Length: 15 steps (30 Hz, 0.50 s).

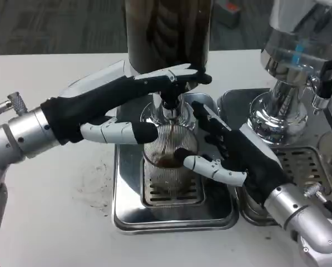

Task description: Grasp the cup under the faucet to collect the drink, then remove the cup.

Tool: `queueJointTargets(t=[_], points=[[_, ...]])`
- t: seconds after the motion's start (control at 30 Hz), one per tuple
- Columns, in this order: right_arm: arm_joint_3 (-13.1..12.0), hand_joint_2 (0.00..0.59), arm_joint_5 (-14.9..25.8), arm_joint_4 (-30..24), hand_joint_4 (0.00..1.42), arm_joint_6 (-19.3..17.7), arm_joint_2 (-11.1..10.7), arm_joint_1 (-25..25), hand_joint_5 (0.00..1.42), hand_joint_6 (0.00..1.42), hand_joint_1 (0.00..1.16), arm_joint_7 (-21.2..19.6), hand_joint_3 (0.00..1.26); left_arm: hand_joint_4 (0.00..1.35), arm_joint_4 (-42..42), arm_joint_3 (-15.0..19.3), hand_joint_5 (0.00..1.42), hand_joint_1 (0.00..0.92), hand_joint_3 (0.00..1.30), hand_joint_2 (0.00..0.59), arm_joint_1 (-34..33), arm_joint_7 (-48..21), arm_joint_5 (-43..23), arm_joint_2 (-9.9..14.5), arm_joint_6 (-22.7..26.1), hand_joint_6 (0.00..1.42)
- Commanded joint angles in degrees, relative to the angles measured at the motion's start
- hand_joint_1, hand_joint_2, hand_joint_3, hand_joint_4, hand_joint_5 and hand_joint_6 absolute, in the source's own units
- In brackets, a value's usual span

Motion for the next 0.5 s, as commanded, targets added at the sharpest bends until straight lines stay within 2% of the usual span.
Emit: queueJointTargets(t=[0.03,0.5], points=[[0.3,0.164,0.0,0.6,0.00,-0.7,-0.2,-0.7,0.00,0.03,0.58,0.5,0.00,0.05,0.4,-1.3,0.07,0.000,0.17,0.072,1.7,-0.8,2.5,1.1,0.6,0.13],[0.5,0.159,-0.4,0.2,0.00,-0.2,-0.3,-0.7,0.00,0.03,0.59,0.4,0.00,0.06,-0.2,-2.4,0.07,0.000,0.17,0.071,2.0,0.3,2.9,1.8,-0.3,0.13]])
